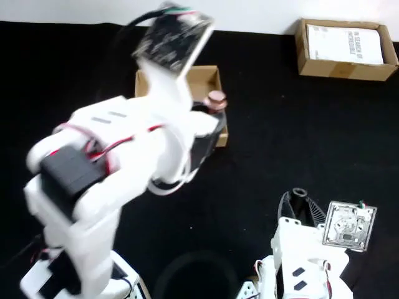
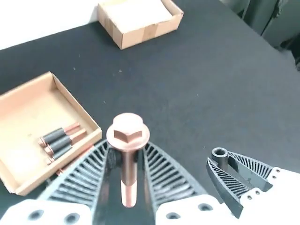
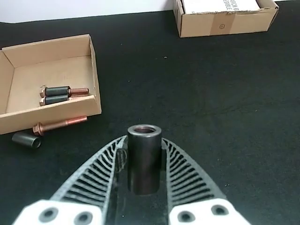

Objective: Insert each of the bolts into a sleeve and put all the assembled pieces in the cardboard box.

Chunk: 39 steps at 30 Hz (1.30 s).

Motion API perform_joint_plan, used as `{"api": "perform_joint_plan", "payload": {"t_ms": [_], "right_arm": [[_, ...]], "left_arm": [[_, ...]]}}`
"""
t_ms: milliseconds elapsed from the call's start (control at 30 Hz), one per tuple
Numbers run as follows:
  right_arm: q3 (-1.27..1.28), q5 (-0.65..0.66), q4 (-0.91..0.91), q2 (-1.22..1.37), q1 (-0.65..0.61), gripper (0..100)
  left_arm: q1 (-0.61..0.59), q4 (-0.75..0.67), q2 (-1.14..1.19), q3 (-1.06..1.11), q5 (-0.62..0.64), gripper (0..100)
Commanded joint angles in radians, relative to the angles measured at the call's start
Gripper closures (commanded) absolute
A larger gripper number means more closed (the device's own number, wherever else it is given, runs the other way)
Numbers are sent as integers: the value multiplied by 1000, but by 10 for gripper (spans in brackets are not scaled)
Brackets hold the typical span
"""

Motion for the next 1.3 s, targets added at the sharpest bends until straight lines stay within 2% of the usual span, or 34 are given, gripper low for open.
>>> {"api": "perform_joint_plan", "payload": {"t_ms": [0, 167, 300, 467, 600, 700, 800, 900, 1100, 1267], "right_arm": [[-31, -6, 4, 1, -5, 991], [35, -6, 5, -2, -5, 991], [93, -6, -5, -2, -5, 991], [157, -6, -120, -2, -5, 991], [188, -6, -259, -2, -18, 991], [208, -6, -297, -2, -65, 991], [236, -6, -297, -2, -116, 991], [272, -6, -315, -2, -148, 991], [343, -6, -417, -2, -186, 991], [394, -6, -509, -2, -206, 991]], "left_arm": [[-7, 3, -156, 182, -28, 992], [-7, -8, -397, 544, -83, 992], [-10, -144, -550, 796, -84, 992], [-7, -445, -697, 1124, -84, 992], [-7, -758, -760, 1346, -84, 992], [-5, -984, -759, 1461, -84, 992], [4, -1157, -716, 1515, -83, 992], [41, -1243, -636, 1506, -83, 992], [143, -1267, -443, 1382, -83, 992], [174, -1267, -295, 1253, -83, 992]]}}
